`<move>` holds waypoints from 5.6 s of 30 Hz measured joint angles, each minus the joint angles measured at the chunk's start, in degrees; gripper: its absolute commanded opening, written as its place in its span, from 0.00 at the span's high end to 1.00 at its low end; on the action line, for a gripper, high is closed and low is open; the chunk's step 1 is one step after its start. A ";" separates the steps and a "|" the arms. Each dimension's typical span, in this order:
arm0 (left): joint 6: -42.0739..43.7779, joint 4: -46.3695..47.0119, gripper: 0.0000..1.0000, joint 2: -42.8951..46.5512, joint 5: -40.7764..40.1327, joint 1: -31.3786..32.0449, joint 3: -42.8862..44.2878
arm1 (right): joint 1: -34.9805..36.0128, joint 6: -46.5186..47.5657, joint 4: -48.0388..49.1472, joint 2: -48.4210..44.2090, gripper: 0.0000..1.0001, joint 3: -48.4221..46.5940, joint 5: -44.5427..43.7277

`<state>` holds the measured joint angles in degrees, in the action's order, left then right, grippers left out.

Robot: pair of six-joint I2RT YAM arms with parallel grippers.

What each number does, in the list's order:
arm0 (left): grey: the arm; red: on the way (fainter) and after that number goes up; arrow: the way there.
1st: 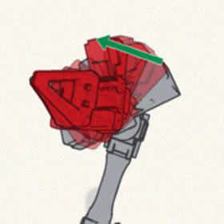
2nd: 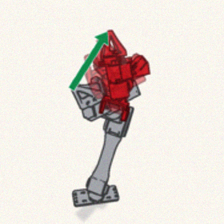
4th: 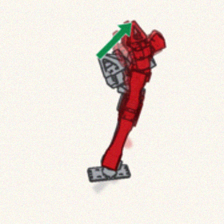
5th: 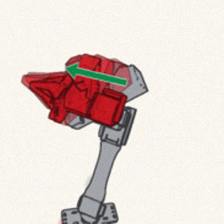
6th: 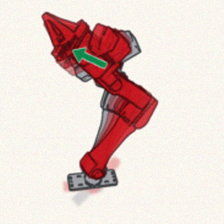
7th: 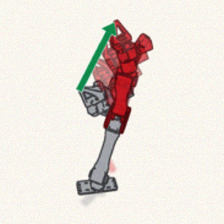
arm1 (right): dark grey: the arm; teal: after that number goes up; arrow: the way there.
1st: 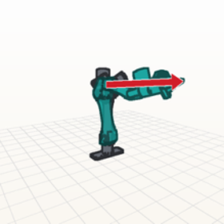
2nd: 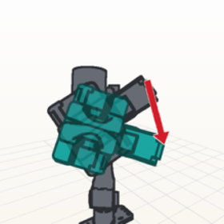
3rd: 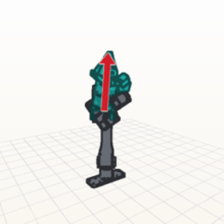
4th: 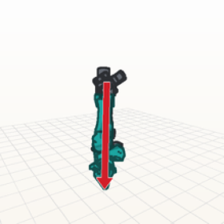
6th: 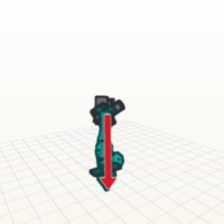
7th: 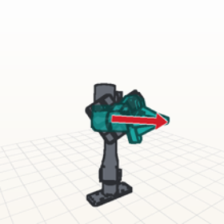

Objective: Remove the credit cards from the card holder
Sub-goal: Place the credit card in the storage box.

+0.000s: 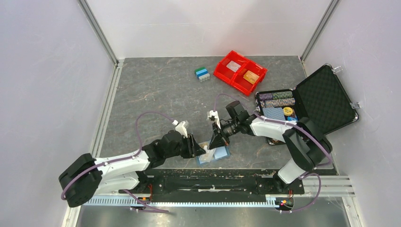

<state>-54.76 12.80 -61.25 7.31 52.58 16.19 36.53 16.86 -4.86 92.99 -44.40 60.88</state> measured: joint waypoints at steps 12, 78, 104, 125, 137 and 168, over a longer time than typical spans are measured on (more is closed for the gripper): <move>6.25 -22.64 0.00 7.93 -10.10 0.00 17.09 | -1.09 -7.41 0.09 -9.16 1.00 -1.01 -5.77; 28.46 -50.51 0.00 22.97 -32.72 0.00 29.40 | -21.46 -77.48 23.50 35.12 1.00 -48.19 -80.61; 28.48 -50.51 0.00 24.09 -32.76 0.00 29.40 | -20.90 -77.29 19.87 41.62 1.00 -56.57 -87.84; 28.46 -50.47 0.00 25.42 -32.79 0.00 29.40 | -20.74 -75.52 16.76 46.40 0.93 -62.88 -89.85; 28.46 -50.47 0.00 25.83 -32.81 0.00 29.40 | -20.50 -75.23 15.98 47.54 0.98 -65.09 -91.41; 28.46 -50.47 0.00 27.91 -32.81 0.00 29.40 | -20.13 -73.68 15.28 47.58 1.00 -65.40 -94.84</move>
<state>-26.30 -37.67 -33.34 -25.50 52.58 45.58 16.40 -56.82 10.41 140.57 -109.80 -33.95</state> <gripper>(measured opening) 0.997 0.005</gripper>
